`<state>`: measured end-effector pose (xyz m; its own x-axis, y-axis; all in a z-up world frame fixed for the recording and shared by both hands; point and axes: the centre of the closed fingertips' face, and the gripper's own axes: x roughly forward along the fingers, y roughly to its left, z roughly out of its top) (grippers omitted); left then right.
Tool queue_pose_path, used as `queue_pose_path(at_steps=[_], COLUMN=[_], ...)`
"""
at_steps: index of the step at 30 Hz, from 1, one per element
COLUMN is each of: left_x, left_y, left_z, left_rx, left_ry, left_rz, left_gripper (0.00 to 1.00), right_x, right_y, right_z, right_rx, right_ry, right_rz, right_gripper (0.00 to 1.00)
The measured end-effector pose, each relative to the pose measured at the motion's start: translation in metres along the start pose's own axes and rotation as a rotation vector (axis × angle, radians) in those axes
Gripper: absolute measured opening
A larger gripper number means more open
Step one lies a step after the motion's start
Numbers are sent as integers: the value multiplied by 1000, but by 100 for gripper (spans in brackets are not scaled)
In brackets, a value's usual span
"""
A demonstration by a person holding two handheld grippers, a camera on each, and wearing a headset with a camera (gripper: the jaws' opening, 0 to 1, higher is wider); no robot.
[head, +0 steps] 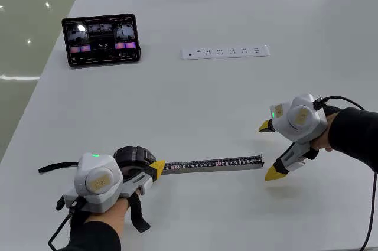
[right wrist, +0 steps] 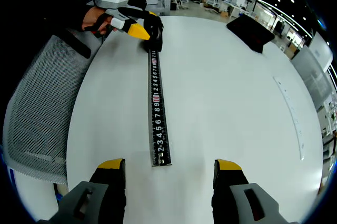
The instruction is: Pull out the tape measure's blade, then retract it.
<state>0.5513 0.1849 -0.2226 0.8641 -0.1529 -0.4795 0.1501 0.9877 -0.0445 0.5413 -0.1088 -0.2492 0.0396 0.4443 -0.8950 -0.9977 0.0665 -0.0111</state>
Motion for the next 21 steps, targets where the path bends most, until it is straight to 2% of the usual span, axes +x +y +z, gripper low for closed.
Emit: queue_pose_path(at_steps=[3, 9, 15, 21], left_x=[0, 2, 2, 2], left_y=[-1, -2, -4, -3], left_z=[1, 2, 4, 3], left_rx=[5, -4, -9, -20], left_ry=[0, -1, -7, -5], left_rz=[-2, 2, 4, 9], left_gripper=[99, 99, 99, 99], right_x=[2, 4, 8, 13], right_y=[3, 6, 8, 9], right_z=[-2, -4, -4, -4], right_rx=[1, -29, -51, -41], right_ry=[9, 16, 28, 29], right_rz=[20, 35, 52, 66], right_gripper=[53, 41, 32, 24])
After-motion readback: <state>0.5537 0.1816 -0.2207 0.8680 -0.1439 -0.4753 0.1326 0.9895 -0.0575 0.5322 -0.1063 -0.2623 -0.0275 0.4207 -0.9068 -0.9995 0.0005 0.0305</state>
